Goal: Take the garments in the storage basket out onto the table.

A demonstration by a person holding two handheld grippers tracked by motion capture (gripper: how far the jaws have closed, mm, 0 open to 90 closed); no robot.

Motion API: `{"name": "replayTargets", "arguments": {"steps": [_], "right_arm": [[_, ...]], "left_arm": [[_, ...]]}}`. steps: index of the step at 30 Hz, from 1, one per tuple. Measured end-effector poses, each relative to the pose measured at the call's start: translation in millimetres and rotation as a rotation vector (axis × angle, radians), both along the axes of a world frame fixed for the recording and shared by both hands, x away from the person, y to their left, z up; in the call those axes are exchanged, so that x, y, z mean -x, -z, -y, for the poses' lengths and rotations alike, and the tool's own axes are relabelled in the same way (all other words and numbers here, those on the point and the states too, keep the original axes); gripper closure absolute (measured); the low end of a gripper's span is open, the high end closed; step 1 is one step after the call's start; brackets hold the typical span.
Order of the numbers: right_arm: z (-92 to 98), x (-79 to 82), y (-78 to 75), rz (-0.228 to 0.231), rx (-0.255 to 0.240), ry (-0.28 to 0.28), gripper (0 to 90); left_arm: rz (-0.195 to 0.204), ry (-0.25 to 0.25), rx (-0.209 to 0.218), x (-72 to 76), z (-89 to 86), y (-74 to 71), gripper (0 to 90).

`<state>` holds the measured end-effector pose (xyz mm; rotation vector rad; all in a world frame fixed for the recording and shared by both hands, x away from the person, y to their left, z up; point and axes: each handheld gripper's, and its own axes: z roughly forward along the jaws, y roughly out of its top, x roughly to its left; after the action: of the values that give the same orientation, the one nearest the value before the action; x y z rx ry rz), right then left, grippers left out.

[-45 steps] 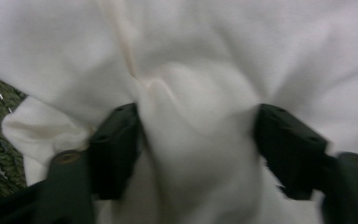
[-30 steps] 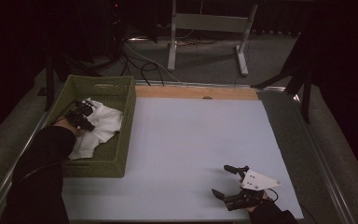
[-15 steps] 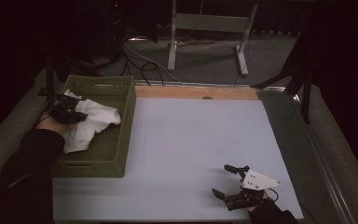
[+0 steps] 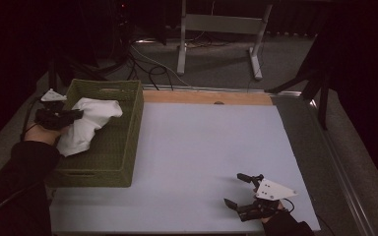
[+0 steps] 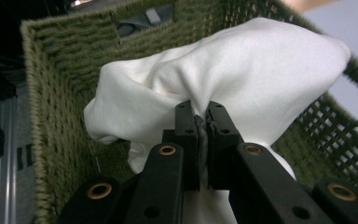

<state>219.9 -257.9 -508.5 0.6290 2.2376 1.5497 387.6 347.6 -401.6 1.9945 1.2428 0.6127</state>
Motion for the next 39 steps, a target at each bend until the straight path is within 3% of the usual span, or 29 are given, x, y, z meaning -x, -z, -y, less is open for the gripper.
{"name": "replayTargets", "arguments": {"steps": [6, 14, 15, 20, 21, 23, 31, 39], "right_arm": [[-0.2, 0.1, -0.1, 0.005, -0.003, 0.001, 8.4], [-0.2, 0.5, -0.5, 0.007, 0.003, 0.006, 8.4], [-0.2, 0.5, -0.5, 0.007, 0.003, 0.006, 8.4], [-0.3, 0.9, -0.9, 0.005, 0.005, 0.004, 8.4], [-0.3, 0.9, -0.9, 0.005, 0.005, 0.004, 8.4], [-0.5, 1.1, -1.4, 0.001, 0.002, 0.0, 8.4], [-0.3, 0.9, -1.6, 0.007, -0.004, 0.001, 8.4], [0.1, 2.0, -2.6, 0.022, -0.016, -0.005, 8.4]], "left_arm": [[0.054, 0.045, 0.042, 8.8, -2.9, -6.9, 86.3], [0.173, 0.075, 0.103, 25.0, -9.1, -20.0, 86.2], [0.173, 0.075, 0.103, 25.0, -9.1, -20.0, 86.2], [0.292, 0.13, 0.173, 39.8, -12.6, -28.7, 86.2], [0.292, 0.13, 0.173, 39.8, -12.6, -28.7, 86.1], [0.368, 0.167, 0.209, 48.0, -14.9, -32.8, 86.1], [0.502, 0.218, 0.294, 65.0, -18.3, -43.3, 86.1], [0.557, 0.242, 0.376, 74.7, -19.9, -58.1, 86.1]]}}
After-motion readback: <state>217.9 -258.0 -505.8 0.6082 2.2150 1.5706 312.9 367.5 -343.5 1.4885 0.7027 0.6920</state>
